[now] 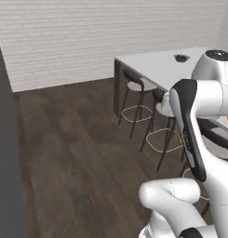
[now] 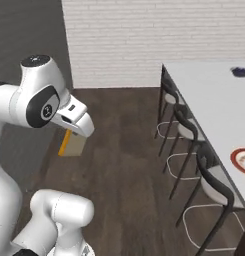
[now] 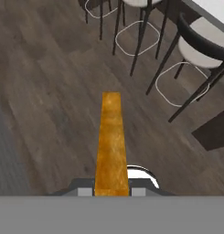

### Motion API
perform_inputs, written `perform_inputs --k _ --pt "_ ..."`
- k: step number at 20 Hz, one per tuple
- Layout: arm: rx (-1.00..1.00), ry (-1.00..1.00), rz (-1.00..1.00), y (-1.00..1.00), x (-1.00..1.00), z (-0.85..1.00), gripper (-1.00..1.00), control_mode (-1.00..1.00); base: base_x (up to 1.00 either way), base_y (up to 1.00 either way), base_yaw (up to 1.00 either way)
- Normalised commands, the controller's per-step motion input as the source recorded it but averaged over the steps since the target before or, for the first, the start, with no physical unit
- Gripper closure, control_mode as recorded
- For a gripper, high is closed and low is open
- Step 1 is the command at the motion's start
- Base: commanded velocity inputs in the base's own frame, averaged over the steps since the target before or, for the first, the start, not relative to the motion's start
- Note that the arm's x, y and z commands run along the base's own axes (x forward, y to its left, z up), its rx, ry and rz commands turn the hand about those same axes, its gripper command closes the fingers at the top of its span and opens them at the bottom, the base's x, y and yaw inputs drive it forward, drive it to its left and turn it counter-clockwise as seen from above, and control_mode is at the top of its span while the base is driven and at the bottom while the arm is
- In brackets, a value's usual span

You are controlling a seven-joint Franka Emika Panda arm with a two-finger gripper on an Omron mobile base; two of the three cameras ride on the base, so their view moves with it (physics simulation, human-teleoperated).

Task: Start the toaster. Once the lever pops up, take the bread to the plate on the dining counter.

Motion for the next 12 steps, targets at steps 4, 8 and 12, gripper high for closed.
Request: perform_inputs --k 4,8,12 --pt "0.0 0.0 0.0 0.0 0.0 0.0 1.0 1.0 0.68 0.29 -0.54" --pt "0.0 0.0 0.0 0.0 0.0 0.0 1.0 1.0 0.61 0.25 -0.54" --pt "0.0 0.0 0.0 0.0 0.0 0.0 1.0 1.0 0.56 0.26 -0.55"
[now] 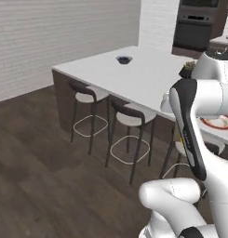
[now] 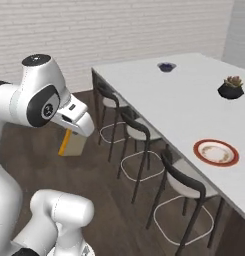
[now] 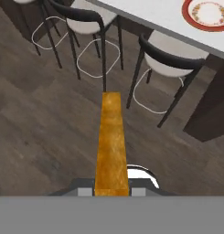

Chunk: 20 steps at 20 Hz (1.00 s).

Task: Start the toaster. Once the lever pops up, take the bread to the plate on the dining counter.

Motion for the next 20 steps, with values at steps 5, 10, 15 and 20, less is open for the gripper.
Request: perform_inputs --k 5,10,15,20 --pt "0.0 0.0 0.0 0.0 0.0 0.0 1.0 1.0 0.52 0.25 -0.55" --pt "0.0 0.0 0.0 0.0 0.0 0.0 1.0 1.0 0.52 0.15 -0.55" --pt "0.0 0.0 0.0 0.0 0.0 0.0 1.0 1.0 0.54 0.13 -0.57" --pt "0.0 0.0 0.0 0.0 0.0 0.0 1.0 1.0 0.62 0.12 -0.56"
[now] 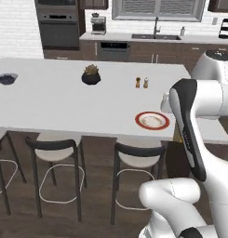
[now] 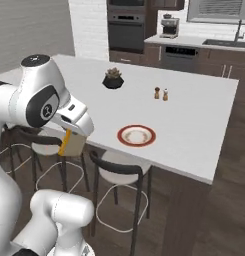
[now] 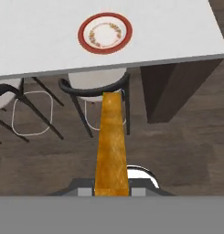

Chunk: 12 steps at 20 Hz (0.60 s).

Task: Start the toaster. Once the lever pops up, take the bread to the plate on the dining counter.

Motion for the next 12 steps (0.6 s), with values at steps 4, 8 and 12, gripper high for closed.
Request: perform_inputs --k 4,8,12 --pt "0.0 0.0 0.0 0.0 0.0 0.0 1.0 1.0 0.73 0.17 -0.5" --pt "0.0 0.0 0.0 0.0 0.0 0.0 1.0 1.0 0.69 0.29 -0.41" --pt "0.0 0.0 0.0 0.0 0.0 0.0 1.0 1.0 0.53 0.39 -0.35"
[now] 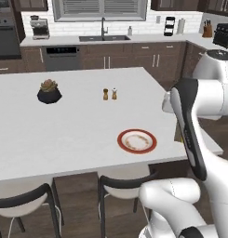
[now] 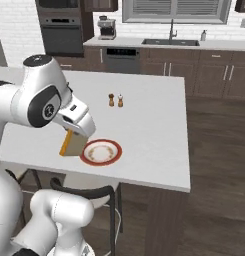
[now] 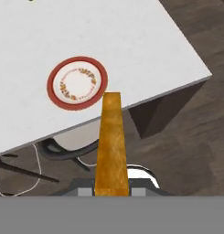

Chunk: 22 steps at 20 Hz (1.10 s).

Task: Start the toaster. Once the lever pops up, take the bread to the plate on the dining counter.

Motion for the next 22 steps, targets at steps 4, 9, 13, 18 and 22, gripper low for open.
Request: perform_inputs --k 4,9,13,18,22 --pt "0.13 -0.01 -0.17 0.11 0.28 0.0 1.0 -1.0 0.0 0.0 0.0" --pt "0.21 -0.06 0.07 0.0 0.53 -0.13 1.0 -1.0 0.0 0.0 0.0" --pt "0.23 -0.07 0.28 -0.03 0.69 -0.35 1.0 -1.0 0.0 0.0 0.0" --pt "0.25 -0.04 0.33 -0.07 0.79 -0.5 1.0 -1.0 0.0 0.0 0.0" --pt "0.19 -0.05 0.28 -0.02 0.77 -0.61 1.0 -1.0 0.0 0.0 0.0"
